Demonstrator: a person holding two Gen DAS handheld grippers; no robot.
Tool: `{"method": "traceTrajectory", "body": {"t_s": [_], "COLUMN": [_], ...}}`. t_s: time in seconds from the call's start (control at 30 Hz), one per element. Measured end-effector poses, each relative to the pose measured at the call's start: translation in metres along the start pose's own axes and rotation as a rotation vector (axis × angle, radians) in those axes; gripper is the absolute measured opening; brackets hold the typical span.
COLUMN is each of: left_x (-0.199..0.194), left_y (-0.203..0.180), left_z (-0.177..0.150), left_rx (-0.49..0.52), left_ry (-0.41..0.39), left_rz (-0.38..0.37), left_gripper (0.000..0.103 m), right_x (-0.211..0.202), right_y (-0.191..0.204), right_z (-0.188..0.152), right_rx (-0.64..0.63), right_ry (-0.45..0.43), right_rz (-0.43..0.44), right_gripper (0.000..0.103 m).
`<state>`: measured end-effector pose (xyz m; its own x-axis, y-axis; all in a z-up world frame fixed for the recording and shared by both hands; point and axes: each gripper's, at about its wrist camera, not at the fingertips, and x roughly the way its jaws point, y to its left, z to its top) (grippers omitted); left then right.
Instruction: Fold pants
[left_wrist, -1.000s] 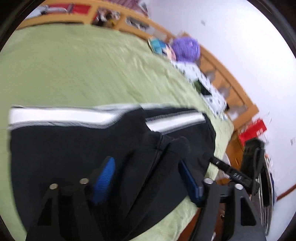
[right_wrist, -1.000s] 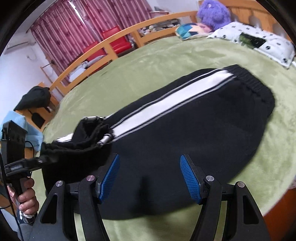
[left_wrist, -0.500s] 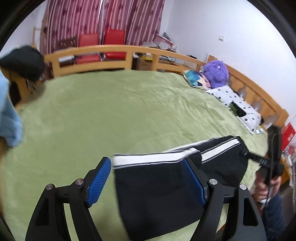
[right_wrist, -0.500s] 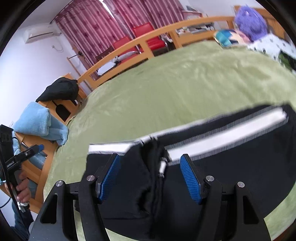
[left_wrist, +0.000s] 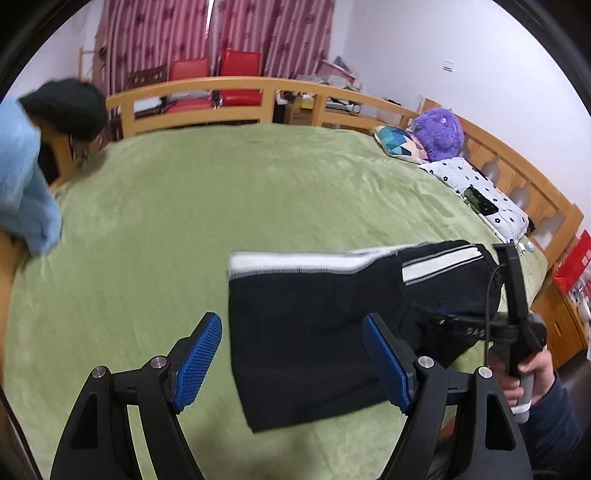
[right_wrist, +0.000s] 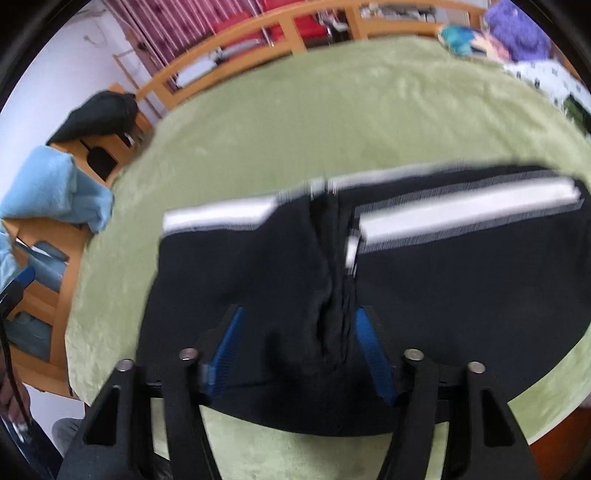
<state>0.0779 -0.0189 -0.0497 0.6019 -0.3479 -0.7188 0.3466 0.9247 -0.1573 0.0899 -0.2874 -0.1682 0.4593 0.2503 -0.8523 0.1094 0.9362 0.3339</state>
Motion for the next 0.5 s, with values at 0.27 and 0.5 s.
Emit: {"method": "traceTrajectory", "body": {"t_s": [0.27,0.5], "left_x": [0.03,0.068], "left_y": [0.031,0.046], "left_z": [-0.052,-0.069], "left_rx": [-0.154,-0.313], "left_ry": [0.071,0.123], "left_rz": [0.008,-0.025], "left_gripper": [0.077,0.077], "right_x": [-0.05,0.001], "right_y": [-0.022,-0.016], "right_z": [-0.043,-0.065], "right_rx": [-0.022,-0.103], "right_ry": [-0.167,0.013], "right_rz": [0.129,-0.024], "right_gripper": [0.014,0.023]}}
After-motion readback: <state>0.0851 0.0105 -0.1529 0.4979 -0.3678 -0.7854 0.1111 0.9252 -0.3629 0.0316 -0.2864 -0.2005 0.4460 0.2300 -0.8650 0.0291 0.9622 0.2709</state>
